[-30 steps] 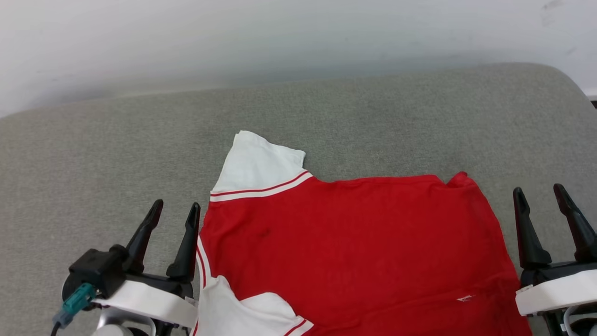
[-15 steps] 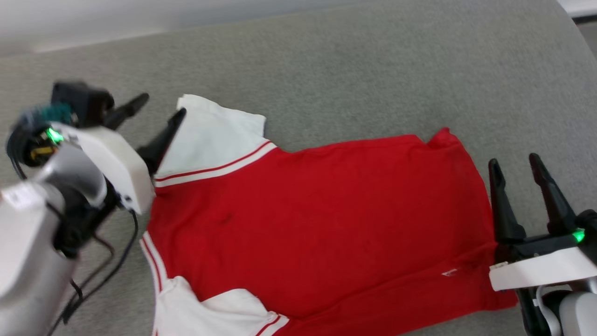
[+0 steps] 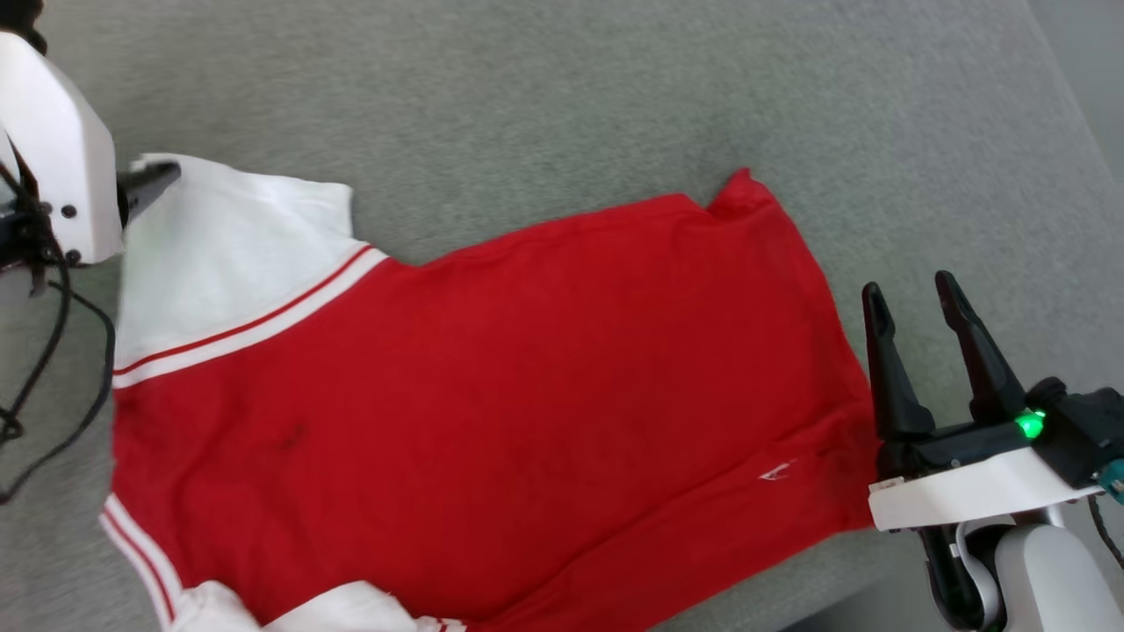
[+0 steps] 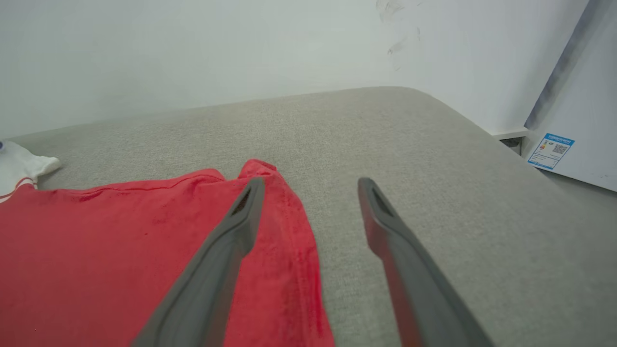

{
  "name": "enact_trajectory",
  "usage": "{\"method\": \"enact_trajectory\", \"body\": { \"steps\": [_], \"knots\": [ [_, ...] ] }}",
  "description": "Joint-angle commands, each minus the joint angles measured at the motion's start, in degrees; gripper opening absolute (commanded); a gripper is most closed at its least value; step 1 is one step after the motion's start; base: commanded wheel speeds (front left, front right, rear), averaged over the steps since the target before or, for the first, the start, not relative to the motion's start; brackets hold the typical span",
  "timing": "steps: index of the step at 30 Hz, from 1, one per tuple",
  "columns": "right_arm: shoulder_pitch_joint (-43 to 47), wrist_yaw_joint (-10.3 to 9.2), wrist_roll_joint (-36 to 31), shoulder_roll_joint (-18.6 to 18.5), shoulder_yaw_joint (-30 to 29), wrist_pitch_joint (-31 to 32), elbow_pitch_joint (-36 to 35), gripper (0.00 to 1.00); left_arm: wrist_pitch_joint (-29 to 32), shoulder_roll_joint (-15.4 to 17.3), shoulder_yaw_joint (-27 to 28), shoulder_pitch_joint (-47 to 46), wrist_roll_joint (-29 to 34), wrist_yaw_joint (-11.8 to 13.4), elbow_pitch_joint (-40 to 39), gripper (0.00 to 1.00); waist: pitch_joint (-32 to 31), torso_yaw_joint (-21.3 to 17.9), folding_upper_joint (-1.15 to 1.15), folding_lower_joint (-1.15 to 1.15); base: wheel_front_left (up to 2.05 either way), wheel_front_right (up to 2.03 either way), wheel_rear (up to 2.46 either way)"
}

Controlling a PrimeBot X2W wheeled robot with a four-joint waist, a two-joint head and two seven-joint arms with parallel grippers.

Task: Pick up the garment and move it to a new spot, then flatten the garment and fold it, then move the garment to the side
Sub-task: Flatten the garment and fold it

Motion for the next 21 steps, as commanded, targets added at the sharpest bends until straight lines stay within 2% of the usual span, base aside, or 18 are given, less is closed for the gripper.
{"method": "enact_trajectory", "body": {
  "steps": [1, 2, 6, 13, 14, 15, 18, 21],
  "knots": [
    [-0.9, -0.04, -0.3, 0.4, 0.1, -0.5, 0.3, 1.00, 1.3, 0.3, -0.3, -0.5, -0.1, 0.6, 0.5, 1.00, 1.4, -1.7, 0.00, -0.01, 0.00, 0.00, 0.00],
    [-1.3, -0.04, -0.6, 0.8, 0.4, -0.6, 0.7, 1.00, 3.3, 1.9, -0.9, -0.7, 0.7, 0.9, 1.1, 1.00, 1.7, -2.3, 0.00, -0.01, 0.00, 0.00, 0.00],
    [-1.4, -0.04, -0.9, 1.2, 0.6, -0.9, 1.2, 1.00, 5.0, 3.1, -1.7, 0.0, 1.5, 1.1, 2.0, 1.00, 2.4, -3.1, 0.00, -0.01, 0.00, 0.00, 0.00],
    [-1.9, -0.04, -1.2, 1.7, 1.0, -1.1, 1.7, 1.00, 5.2, 2.5, -3.7, 3.0, 1.3, 0.2, 4.0, 0.99, 3.7, -3.2, 0.00, -0.01, 0.00, 0.00, 0.00],
    [-2.0, -0.04, -1.2, 1.8, 1.1, -1.1, 1.8, 1.00, 5.6, 2.1, -4.0, 3.5, 0.9, 0.1, 4.1, 0.40, 3.7, -3.1, 0.00, -0.01, 0.00, 0.00, 0.00],
    [-2.0, -0.04, -1.3, 1.8, 1.1, -1.1, 1.8, 1.00, 5.6, 1.7, -4.1, 3.9, 0.5, 0.0, 3.9, 0.00, 3.8, -3.0, 0.00, -0.01, 0.00, 0.00, 0.00],
    [-2.4, -0.04, -1.6, 1.4, 0.9, -1.1, 2.0, 1.00, 3.0, 0.3, -3.4, 4.3, 0.0, -0.3, 3.2, 0.00, 3.3, -2.4, 0.00, -0.01, 0.00, 0.00, 0.00],
    [-2.3, -0.04, -2.2, 0.5, 0.4, -1.1, 2.2, 1.00, -1.1, -1.3, -0.8, 4.2, -1.5, 1.5, 3.5, 0.00, 1.9, -1.6, 0.00, -0.01, 0.00, 0.00, 0.00]
  ]
}}
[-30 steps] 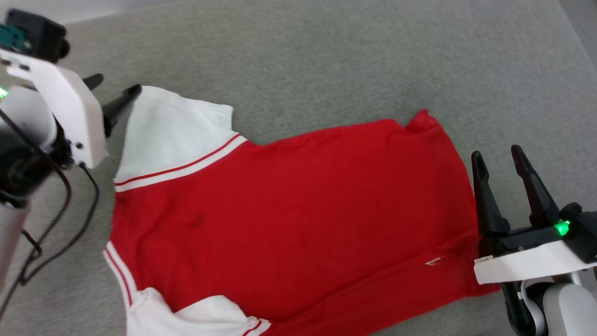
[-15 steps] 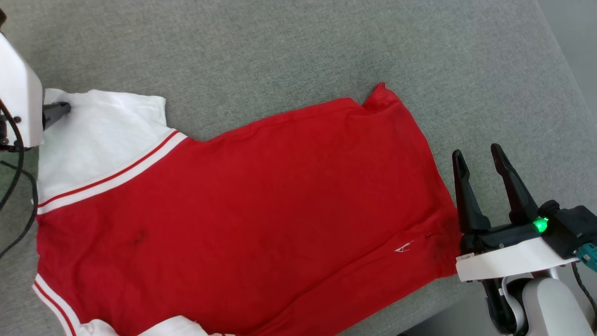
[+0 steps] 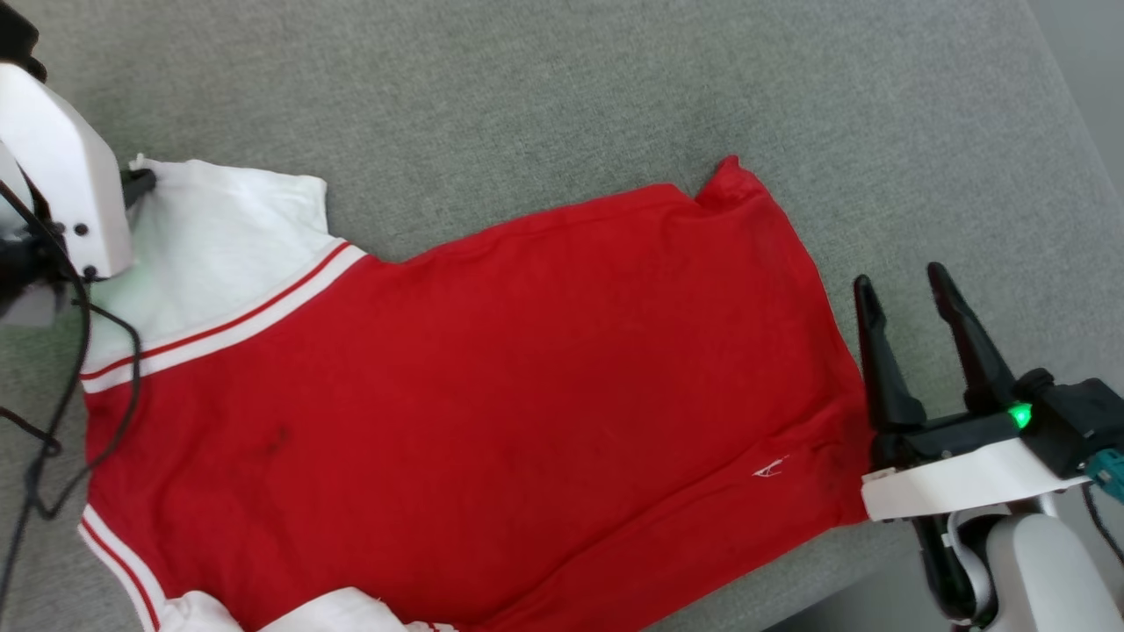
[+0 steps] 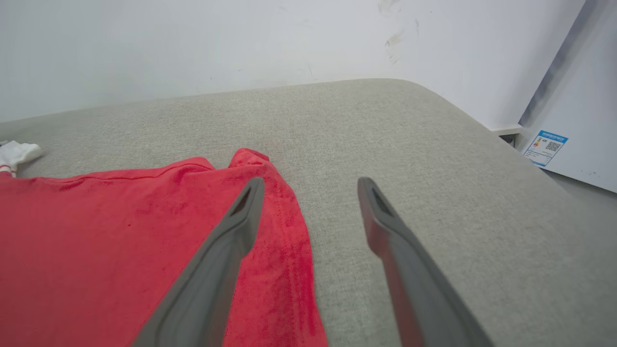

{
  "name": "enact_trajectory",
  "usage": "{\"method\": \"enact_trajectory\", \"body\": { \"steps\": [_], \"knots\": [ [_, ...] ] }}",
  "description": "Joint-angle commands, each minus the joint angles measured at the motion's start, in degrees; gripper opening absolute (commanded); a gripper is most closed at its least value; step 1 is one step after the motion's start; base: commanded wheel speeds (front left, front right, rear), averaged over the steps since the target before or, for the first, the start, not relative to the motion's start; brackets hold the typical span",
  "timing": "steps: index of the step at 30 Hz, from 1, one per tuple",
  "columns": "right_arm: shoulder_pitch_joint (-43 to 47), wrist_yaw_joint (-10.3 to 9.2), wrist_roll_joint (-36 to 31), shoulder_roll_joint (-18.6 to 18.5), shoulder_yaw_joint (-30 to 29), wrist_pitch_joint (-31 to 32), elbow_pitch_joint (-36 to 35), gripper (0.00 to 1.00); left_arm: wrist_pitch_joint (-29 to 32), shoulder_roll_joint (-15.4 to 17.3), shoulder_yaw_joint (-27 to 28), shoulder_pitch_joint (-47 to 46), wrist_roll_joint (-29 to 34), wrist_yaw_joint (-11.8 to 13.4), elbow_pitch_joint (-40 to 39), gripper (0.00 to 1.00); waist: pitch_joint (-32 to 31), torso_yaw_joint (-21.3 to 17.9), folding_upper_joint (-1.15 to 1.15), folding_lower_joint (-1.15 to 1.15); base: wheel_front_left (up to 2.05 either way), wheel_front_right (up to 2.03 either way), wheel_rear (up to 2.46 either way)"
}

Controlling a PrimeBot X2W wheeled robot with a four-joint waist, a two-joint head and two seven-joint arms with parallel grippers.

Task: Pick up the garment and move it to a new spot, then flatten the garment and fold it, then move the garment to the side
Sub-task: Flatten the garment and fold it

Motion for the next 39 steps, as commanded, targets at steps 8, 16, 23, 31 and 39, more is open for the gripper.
{"method": "enact_trajectory", "body": {
  "steps": [8, 16, 23, 31, 39],
  "knots": [
    [-0.1, -0.05, -2.1, -5.2, -2.9, 3.8, -0.7, 1.00, -10.1, -2.8, 1.8, 4.6, -1.2, -2.6, -2.6, 0.00, -6.2, 4.5, 0.00, 0.00, 0.00, 0.00, 0.00],
    [-3.4, -0.04, 1.3, -14.5, -2.2, 21.6, -4.5, 1.00, -15.1, -3.3, 2.1, 9.4, -2.4, -4.5, -12.9, 0.00, -9.1, 10.3, 0.00, 0.00, 0.00, 0.00, 0.00],
    [-8.8, -0.04, 8.7, -22.8, 1.3, 44.5, -6.3, 1.00, -16.9, -3.2, 2.1, 13.9, -2.9, -3.8, -24.2, 0.00, -7.9, 15.3, 0.00, 0.00, 0.00, 0.00, 0.00],
    [-16.3, -0.04, 12.9, -26.1, 2.4, 63.5, -3.5, 1.00, -19.6, -2.8, 3.1, 18.9, -3.8, -3.9, -33.5, 0.00, -5.0, 20.2, 0.00, 0.00, 0.00, 0.00, 0.00],
    [-19.4, -0.04, 9.7, -24.9, 4.3, 70.0, 3.2, 1.00, -22.3, -4.3, 1.9, 22.1, -2.8, -3.6, -39.7, 0.00, -2.9, 23.6, 0.00, 0.00, 0.00, 0.00, 0.00]
  ]
}}
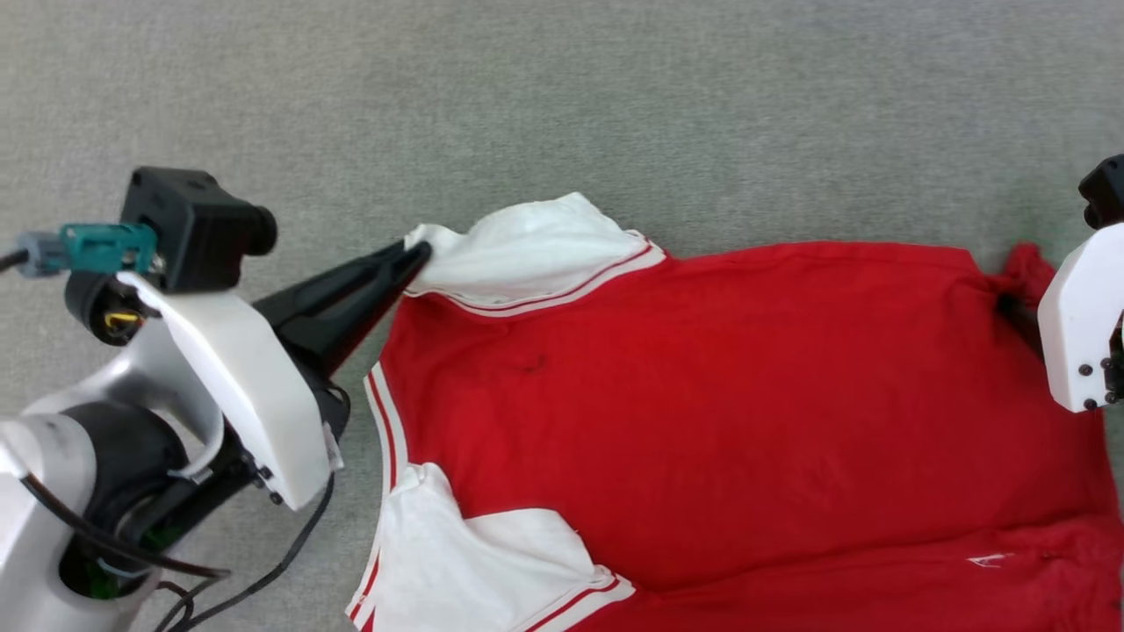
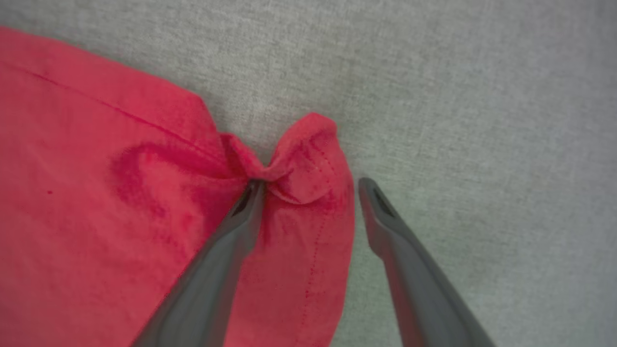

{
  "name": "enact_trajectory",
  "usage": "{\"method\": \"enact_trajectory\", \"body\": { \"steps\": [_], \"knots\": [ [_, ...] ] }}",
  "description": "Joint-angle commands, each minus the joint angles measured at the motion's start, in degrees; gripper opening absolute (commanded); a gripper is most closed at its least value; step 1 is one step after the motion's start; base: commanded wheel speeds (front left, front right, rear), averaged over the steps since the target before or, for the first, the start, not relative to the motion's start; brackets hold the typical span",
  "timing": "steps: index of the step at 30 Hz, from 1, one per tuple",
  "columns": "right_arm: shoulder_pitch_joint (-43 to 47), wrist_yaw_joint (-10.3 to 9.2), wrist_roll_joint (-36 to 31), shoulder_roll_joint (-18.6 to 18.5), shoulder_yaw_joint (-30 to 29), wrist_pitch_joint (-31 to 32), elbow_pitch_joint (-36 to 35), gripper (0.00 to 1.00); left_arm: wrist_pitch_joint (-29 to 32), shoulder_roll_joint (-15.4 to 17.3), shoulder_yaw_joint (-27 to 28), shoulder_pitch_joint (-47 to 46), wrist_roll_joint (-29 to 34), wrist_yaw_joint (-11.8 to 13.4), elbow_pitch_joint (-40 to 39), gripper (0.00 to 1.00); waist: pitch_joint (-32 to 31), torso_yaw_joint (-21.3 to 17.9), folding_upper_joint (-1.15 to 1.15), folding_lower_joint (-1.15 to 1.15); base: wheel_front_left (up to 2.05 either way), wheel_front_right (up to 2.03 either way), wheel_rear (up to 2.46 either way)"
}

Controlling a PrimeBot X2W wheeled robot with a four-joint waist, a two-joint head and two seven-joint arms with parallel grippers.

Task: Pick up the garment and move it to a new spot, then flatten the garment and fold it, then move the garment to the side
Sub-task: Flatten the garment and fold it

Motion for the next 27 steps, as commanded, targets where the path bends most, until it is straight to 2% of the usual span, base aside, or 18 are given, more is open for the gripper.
{"method": "enact_trajectory", "body": {
  "steps": [1, 9, 10, 12, 23, 27],
  "knots": [
    [-0.5, -0.03, -0.8, 0.3, 1.3, 0.6, 1.6, 1.00, -0.6, -0.5, -0.5, 0.7, 0.4, 0.0, -0.8, 0.00, 1.0, 1.3, 0.00, 0.00, 0.00, 0.00, 0.00],
    [2.4, -0.04, -0.5, 0.7, 4.4, 1.7, 6.9, 1.00, -2.1, -1.1, -1.4, 1.5, 1.3, -0.5, -0.7, 0.00, 1.9, 2.8, 0.00, 0.00, 0.00, 0.00, 0.00],
    [2.7, -0.04, -0.3, 0.7, 4.5, 1.8, 7.5, 0.55, -2.4, -1.1, -1.4, 1.7, 1.6, -0.5, -0.4, 0.00, 1.9, 2.9, 0.00, 0.00, 0.00, 0.00, 0.00],
    [2.7, -0.04, -0.1, 0.7, 3.9, 0.8, 8.2, 0.00, -2.9, -1.0, -1.5, 2.1, 1.8, -0.6, 0.4, 0.00, 1.6, 2.9, 0.00, 0.00, 0.00, 0.00, 0.00],
    [0.5, -0.06, 1.9, 0.6, -1.3, -9.5, 6.4, 0.00, -5.7, -0.7, 0.1, 5.3, 0.7, -0.2, 4.1, 0.00, -4.5, 0.9, 0.00, 0.00, 0.00, 0.00, 0.00],
    [5.4, -0.05, 3.6, 0.9, -3.9, -13.2, 2.8, 0.00, -6.8, -0.2, 0.7, 9.3, 0.3, 0.8, 4.2, 0.00, -8.6, 0.5, 0.00, 0.00, 0.00, 0.00, 0.00]
  ]
}}
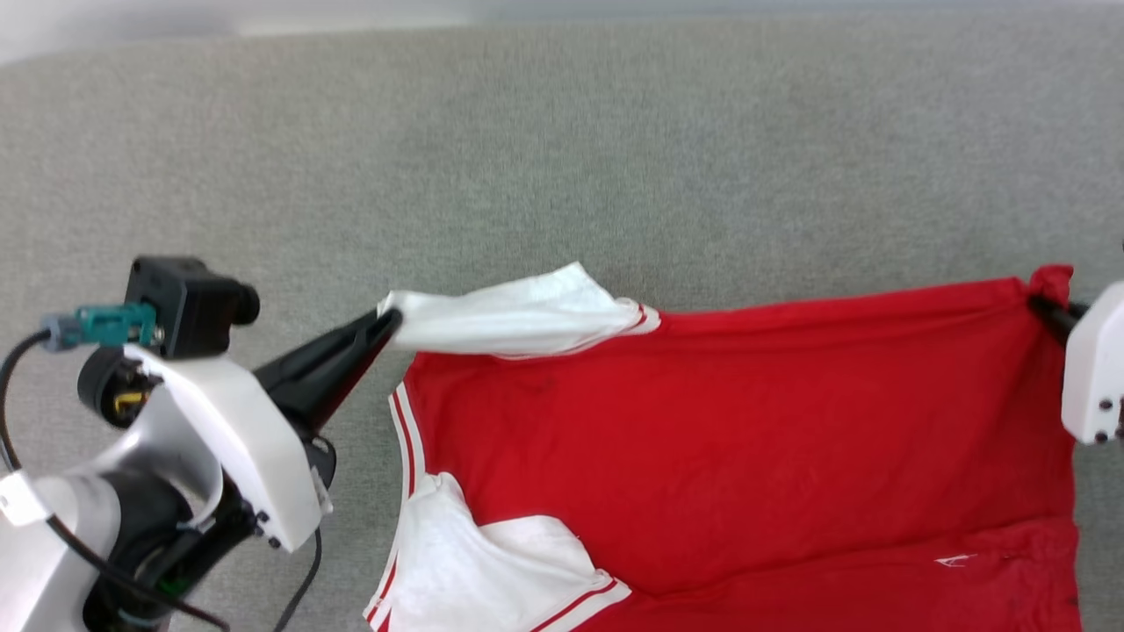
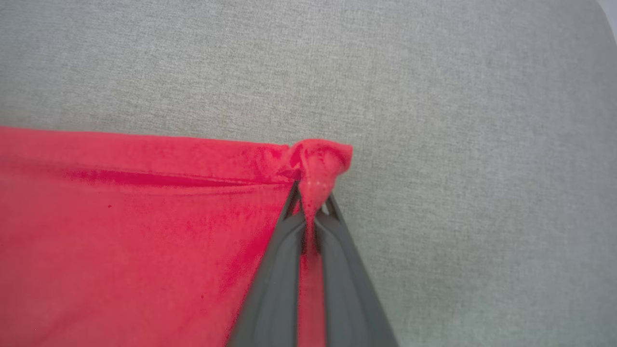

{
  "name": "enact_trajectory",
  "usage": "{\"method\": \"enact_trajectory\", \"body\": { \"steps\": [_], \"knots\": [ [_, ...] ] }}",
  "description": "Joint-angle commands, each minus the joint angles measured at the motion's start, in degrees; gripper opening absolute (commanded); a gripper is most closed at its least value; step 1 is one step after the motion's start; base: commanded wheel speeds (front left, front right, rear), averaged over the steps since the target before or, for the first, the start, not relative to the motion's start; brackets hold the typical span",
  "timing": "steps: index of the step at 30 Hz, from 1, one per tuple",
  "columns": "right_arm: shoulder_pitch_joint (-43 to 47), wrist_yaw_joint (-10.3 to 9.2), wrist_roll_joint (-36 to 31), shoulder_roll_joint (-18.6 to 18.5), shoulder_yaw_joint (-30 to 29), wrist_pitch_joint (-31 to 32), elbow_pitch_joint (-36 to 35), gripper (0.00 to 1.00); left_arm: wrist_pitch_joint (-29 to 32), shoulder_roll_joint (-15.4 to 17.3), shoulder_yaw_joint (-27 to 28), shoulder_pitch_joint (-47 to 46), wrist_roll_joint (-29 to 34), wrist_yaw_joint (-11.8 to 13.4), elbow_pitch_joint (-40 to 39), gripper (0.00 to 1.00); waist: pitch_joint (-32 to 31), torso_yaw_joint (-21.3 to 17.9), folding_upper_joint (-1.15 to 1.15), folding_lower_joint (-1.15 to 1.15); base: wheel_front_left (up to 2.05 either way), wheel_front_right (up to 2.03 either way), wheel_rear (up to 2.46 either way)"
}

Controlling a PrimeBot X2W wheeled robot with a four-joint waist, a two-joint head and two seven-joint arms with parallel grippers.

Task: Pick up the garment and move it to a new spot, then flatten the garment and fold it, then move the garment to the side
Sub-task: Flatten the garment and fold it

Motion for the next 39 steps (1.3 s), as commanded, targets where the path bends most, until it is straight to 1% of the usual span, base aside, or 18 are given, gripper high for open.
{"method": "enact_trajectory", "body": {
  "steps": [1, 10, 16, 18, 20, 23, 27, 30, 39],
  "knots": [
    [2.0, -0.04, 0.7, 0.6, -0.7, -1.0, -1.1, 0.00, -0.5, 0.2, 0.4, 1.7, -0.2, 0.5, -0.3, 0.00, -2.1, -0.2, 0.00, 0.00, 0.00, 0.00, 0.00],
    [15.7, -0.04, 0.9, 5.1, -6.5, -6.7, -8.3, 0.00, -1.1, 1.6, 0.4, 12.2, -1.4, 3.6, -3.5, 0.00, -6.9, 0.2, 0.00, 0.00, 0.00, 0.00, 0.00],
    [23.6, -0.04, 1.9, 8.2, -8.8, -9.7, -10.9, 0.00, -0.1, 2.4, -1.8, 20.0, -1.7, 5.1, -4.9, 0.00, -8.5, 0.4, 0.00, 0.00, 0.00, 0.00, 0.00],
    [25.7, -0.04, 2.3, 8.9, -9.1, -10.2, -11.3, 0.00, 0.0, 2.3, -2.5, 22.0, -1.4, 6.1, -4.6, 0.00, -8.7, 0.4, 0.00, 0.00, 0.00, 0.00, 0.00],
    [27.4, -0.04, 2.6, 9.1, -9.2, -10.5, -11.5, 0.00, 0.5, 2.0, -3.7, 23.5, -1.6, 6.4, -4.5, 0.00, -8.8, 0.5, 0.00, 0.00, 0.00, 0.00, 0.00],
    [29.5, -0.04, 2.7, 8.9, -9.0, -10.4, -10.8, 0.00, 1.6, 1.8, -5.4, 24.7, -1.7, 6.0, -3.1, 0.00, -8.8, 0.5, 0.00, 0.00, 0.00, 0.00, 0.00],
    [30.9, -0.04, 2.1, 8.4, -8.6, -10.9, -9.6, 0.00, 3.1, 2.0, -8.1, 25.0, -0.2, 5.4, 0.0, 0.00, -8.6, 0.5, 0.00, 0.00, 0.00, 0.00, 0.00],
    [31.6, -0.04, 2.1, 8.1, -7.6, -11.1, -8.6, 0.00, 3.3, 1.1, -9.4, 24.3, 0.7, 5.1, 2.7, 0.00, -8.4, 0.3, 0.00, 0.00, 0.00, 0.00, 0.00],
    [32.0, -0.05, 0.4, 6.0, -4.6, -12.8, -4.9, 0.00, 0.9, -1.2, -11.7, 21.4, 3.6, 3.2, 10.0, 0.00, -7.0, -0.1, 0.00, 0.00, 0.00, 0.00, 0.00]
  ]
}}
